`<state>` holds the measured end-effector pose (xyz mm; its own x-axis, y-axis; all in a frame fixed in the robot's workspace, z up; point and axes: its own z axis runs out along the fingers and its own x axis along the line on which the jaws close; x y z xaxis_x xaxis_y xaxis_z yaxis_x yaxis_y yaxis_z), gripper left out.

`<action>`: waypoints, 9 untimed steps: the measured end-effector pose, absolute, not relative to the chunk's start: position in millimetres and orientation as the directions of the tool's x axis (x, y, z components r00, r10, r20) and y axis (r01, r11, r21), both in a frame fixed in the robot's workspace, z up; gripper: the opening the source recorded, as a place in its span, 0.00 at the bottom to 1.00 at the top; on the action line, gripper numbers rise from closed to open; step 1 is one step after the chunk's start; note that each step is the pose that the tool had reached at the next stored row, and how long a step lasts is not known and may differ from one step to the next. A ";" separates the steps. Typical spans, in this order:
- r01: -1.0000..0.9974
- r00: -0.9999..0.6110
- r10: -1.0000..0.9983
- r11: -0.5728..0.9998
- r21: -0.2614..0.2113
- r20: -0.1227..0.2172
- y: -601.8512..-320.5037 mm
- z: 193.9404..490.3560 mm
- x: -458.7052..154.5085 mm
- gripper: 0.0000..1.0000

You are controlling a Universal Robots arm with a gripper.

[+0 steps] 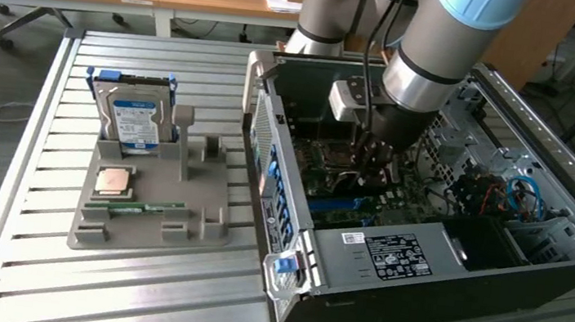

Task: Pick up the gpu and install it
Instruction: 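Insert the gpu into the slot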

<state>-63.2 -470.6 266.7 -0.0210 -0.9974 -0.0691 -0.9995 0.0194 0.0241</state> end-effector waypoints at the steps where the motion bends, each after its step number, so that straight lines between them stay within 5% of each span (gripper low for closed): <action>1: -1.000 -0.021 -0.997 0.019 0.024 -0.069 -470.6 266.7 -63.2 0.26; 9: -1.000 -0.021 -0.997 0.019 0.024 -0.069 -470.7 264.9 -64.6 0.26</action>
<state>-64.6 -470.7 264.9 -0.0209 -0.9974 -0.0691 -0.9995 0.0192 0.0241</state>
